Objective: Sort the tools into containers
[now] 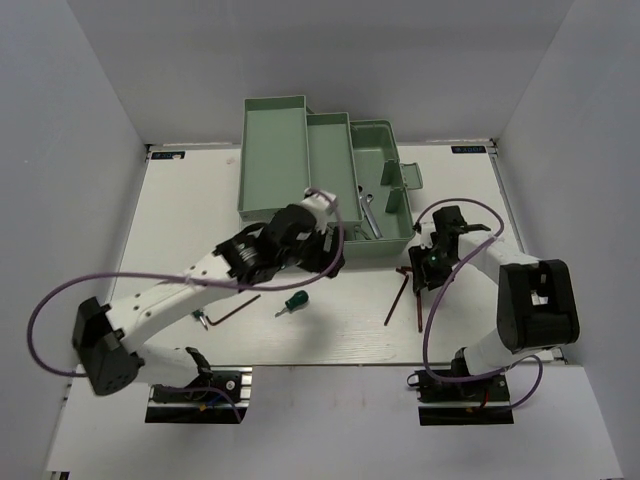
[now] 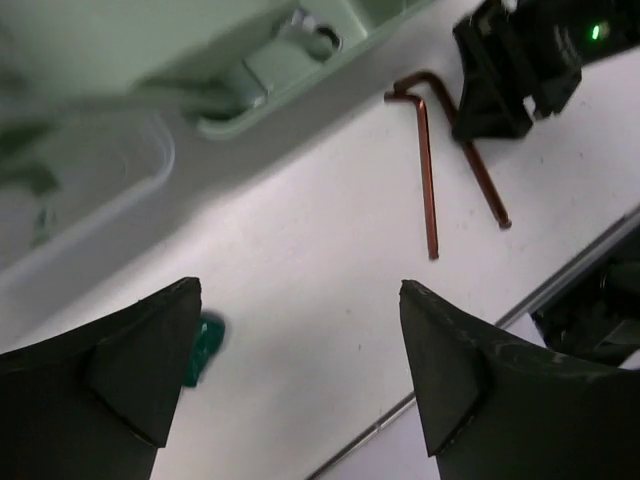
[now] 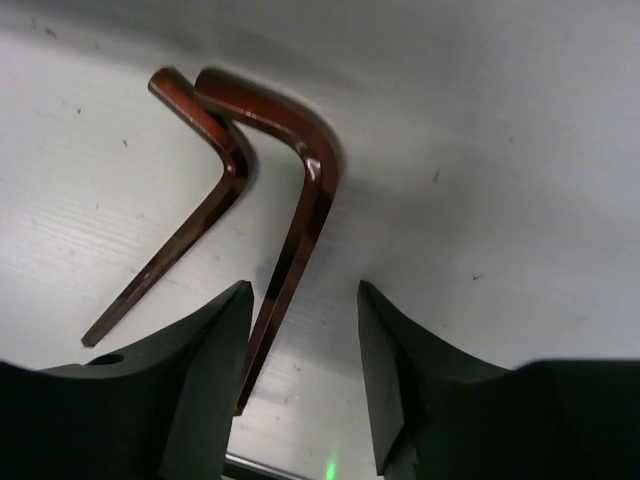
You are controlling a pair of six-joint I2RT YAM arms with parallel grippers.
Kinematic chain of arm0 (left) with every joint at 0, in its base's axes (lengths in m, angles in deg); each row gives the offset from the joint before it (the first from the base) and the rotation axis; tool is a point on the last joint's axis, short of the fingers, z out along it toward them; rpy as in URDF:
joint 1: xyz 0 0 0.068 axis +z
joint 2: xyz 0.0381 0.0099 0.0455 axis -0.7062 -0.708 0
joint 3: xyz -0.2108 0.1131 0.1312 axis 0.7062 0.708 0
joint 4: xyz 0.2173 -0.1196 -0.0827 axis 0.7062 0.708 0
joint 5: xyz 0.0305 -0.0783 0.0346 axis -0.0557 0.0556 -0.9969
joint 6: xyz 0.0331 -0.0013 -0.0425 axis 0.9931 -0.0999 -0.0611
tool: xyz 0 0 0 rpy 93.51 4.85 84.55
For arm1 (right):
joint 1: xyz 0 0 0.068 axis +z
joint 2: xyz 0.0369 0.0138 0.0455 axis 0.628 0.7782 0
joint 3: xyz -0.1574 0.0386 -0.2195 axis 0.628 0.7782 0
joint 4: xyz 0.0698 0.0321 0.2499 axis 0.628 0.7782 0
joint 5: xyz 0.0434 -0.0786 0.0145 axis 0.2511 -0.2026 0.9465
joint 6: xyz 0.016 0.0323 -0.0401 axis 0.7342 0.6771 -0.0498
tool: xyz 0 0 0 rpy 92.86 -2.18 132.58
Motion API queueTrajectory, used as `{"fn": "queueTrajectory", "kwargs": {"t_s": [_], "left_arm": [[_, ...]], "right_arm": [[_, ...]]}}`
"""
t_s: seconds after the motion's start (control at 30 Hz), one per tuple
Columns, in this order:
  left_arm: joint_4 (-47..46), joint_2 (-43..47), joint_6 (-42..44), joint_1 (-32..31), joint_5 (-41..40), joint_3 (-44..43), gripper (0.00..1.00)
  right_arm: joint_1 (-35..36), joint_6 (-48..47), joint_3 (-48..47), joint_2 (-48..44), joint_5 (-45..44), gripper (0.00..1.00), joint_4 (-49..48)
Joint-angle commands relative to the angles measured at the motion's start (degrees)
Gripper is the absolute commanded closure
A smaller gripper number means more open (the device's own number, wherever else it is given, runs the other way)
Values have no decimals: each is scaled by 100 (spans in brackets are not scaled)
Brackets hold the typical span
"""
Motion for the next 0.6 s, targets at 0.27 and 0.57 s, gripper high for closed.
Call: {"fn": "queueTrajectory", "kwargs": {"t_s": [0.27,0.57], "left_arm": [[-664,249,-641,-681,5,1593,10],[-848,-1362,-641,-1490,-558,705,10]], "right_arm": [[353,310,235,139,-1270,100,-38],[134,-541,-71,-1495,-155,100,1051]]}}
